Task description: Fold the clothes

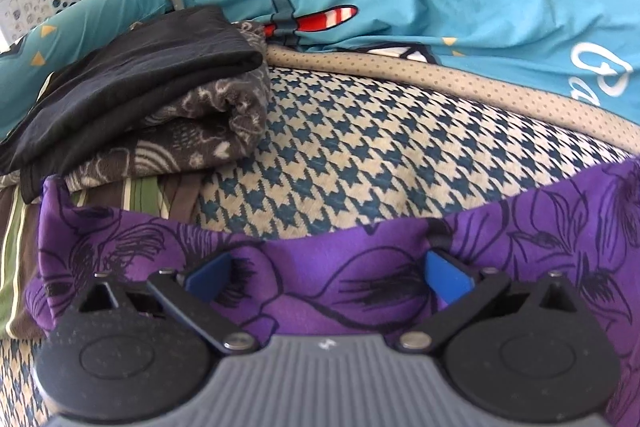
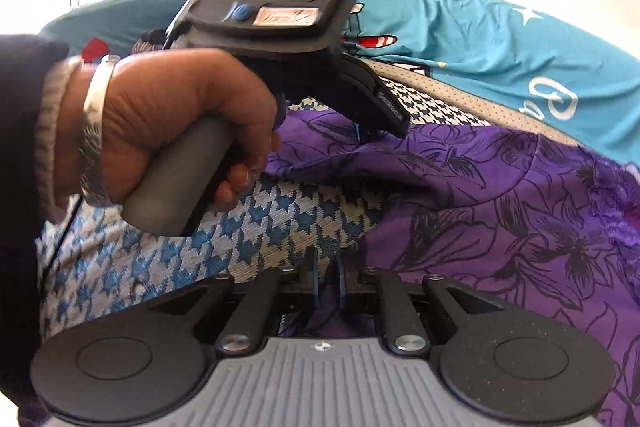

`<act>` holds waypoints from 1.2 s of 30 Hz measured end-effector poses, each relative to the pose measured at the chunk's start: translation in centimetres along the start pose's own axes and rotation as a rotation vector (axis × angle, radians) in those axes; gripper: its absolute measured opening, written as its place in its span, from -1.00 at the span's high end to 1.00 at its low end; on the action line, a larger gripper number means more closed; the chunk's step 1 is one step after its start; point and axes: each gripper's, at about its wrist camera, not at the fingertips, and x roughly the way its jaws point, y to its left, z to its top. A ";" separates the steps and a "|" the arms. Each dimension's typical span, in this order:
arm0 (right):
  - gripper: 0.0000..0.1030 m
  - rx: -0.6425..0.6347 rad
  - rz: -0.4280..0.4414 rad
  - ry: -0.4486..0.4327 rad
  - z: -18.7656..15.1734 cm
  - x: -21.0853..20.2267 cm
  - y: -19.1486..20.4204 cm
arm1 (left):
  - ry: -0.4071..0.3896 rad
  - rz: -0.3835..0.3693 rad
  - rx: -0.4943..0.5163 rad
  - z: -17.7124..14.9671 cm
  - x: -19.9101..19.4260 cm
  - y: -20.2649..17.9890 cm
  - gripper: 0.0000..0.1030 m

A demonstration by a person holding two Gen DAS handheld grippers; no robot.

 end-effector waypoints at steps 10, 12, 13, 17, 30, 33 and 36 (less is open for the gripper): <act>0.26 0.085 0.107 -0.003 0.4 -3.2 -1.4 | -0.074 0.065 -0.075 1.2 -3.0 0.5 -0.99; 0.24 0.121 0.106 -0.008 0.4 -3.9 -2.0 | -0.092 0.027 -0.071 1.4 -4.4 0.1 -0.99; 0.24 0.132 0.098 -0.007 0.5 -4.3 -2.3 | -0.098 0.000 -0.065 1.5 -5.1 -0.2 -0.99; 0.16 0.171 0.044 -0.008 0.2 -5.6 -3.8 | -0.111 -0.083 0.002 1.0 -7.3 -2.2 -0.99; 0.07 0.298 -0.152 0.007 -3.3 -11.0 -9.8 | -0.068 -0.276 0.251 -4.4 -11.1 -10.6 -0.99; 0.05 0.336 -0.191 -0.006 -4.0 -12.4 -11.2 | -0.067 -0.289 0.291 -5.4 -11.8 -11.9 -0.99; 0.02 0.358 -0.239 -0.016 -4.6 -13.5 -12.3 | -0.055 -0.297 0.318 -6.3 -12.1 -13.0 -0.99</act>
